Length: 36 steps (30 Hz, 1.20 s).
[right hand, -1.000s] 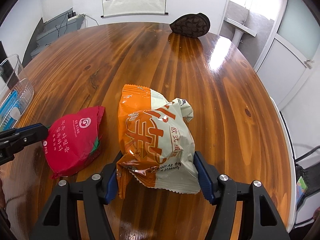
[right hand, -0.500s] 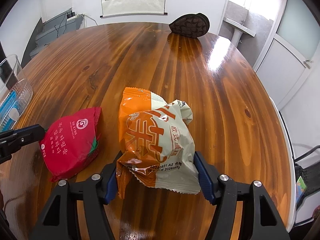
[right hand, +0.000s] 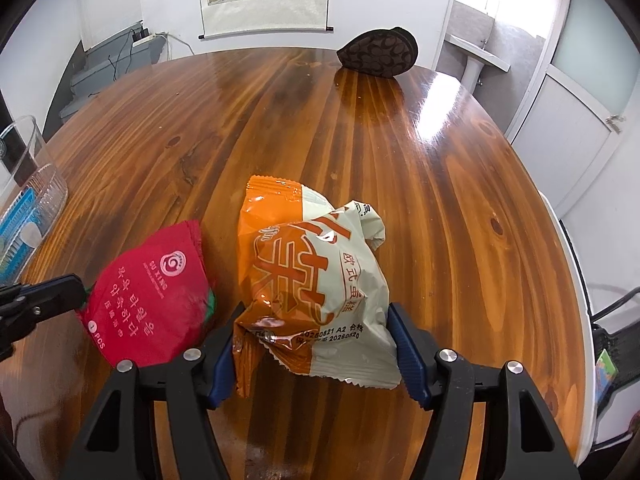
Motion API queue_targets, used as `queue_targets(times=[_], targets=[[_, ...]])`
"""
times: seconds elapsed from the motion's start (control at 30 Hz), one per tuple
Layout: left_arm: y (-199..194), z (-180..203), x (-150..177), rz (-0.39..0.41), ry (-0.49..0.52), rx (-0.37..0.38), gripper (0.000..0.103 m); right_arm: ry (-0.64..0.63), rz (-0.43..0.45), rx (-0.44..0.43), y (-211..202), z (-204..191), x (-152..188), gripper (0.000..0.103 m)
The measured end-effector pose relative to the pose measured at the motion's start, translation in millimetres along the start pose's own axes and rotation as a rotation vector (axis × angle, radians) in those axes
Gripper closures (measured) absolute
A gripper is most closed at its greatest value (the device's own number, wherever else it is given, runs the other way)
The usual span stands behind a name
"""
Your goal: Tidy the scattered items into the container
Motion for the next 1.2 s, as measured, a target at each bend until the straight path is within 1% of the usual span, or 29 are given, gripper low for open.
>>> queue_targets(times=[0.13, 0.3, 0.5, 0.57, 0.6, 0.77, 0.9, 0.93, 0.97, 1.0, 1.03, 1.1, 1.13, 1.2], targets=[[-14.5, 1.6, -2.3, 0.031, 0.001, 0.005, 0.100, -0.010, 0.014, -0.011, -4.4, -5.2, -1.5, 0.036], [-26.6, -2.5, 0.2, 0.048, -0.011, 0.002, 0.101, -0.016, 0.026, -0.026, -9.1, -14.0, -1.8, 0.037], [-44.5, -1.6, 0.9, 0.082, -0.031, 0.020, 0.101, -0.024, 0.055, -0.060, -21.0, -27.3, -4.3, 0.037], [-52.4, 1.5, -1.2, 0.098, -0.027, 0.028, 0.101, -0.025, 0.068, -0.071, -25.6, -31.7, -6.2, 0.037], [-56.2, 3.3, -2.4, 0.106, -0.024, 0.032, 0.103, -0.027, 0.074, -0.076, -28.0, -34.1, -7.2, 0.037], [-76.3, 11.3, -8.5, 0.145, -0.001, 0.035, 0.103, -0.033, 0.096, -0.102, -35.4, -43.1, -13.1, 0.037], [-79.9, 8.6, -8.2, 0.145, 0.012, 0.005, 0.103, -0.036, 0.103, -0.120, -39.6, -49.4, -12.4, 0.037], [-75.6, 6.2, -5.7, 0.123, 0.011, -0.001, 0.103, -0.035, 0.104, -0.122, -40.5, -49.5, -11.2, 0.037], [-69.9, 4.1, -2.4, 0.092, 0.008, -0.004, 0.100, -0.034, 0.107, -0.123, -41.4, -49.0, -10.6, 0.037], [-64.0, 1.3, 2.2, 0.062, 0.007, -0.016, 0.086, -0.032, 0.109, -0.124, -42.2, -48.4, -9.6, 0.037], [-59.7, 0.6, 6.9, 0.041, 0.010, -0.023, 0.079, -0.030, 0.109, -0.124, -43.2, -47.5, -7.7, 0.037], [-52.4, 2.4, 15.6, 0.004, 0.019, -0.027, 0.053, -0.022, 0.107, -0.126, -44.8, -44.3, -4.3, 0.037], [-48.1, 3.5, 20.0, -0.020, 0.026, -0.031, 0.051, -0.020, 0.106, -0.127, -45.6, -42.5, -2.5, 0.037], [-38.5, 4.3, 27.3, -0.052, 0.041, -0.038, 0.051, -0.019, 0.104, -0.122, -47.5, -39.2, 1.3, 0.037]])
Point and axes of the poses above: each gripper's, at about its wrist camera, not at the fingertips, and y roughly the way its jaws point, z to its right, x to its underside, the point moved 10 cm from there along y, roughly the way its jaws point, and after that the axes turned 3 degrees about -x, right-handed, at the moved point
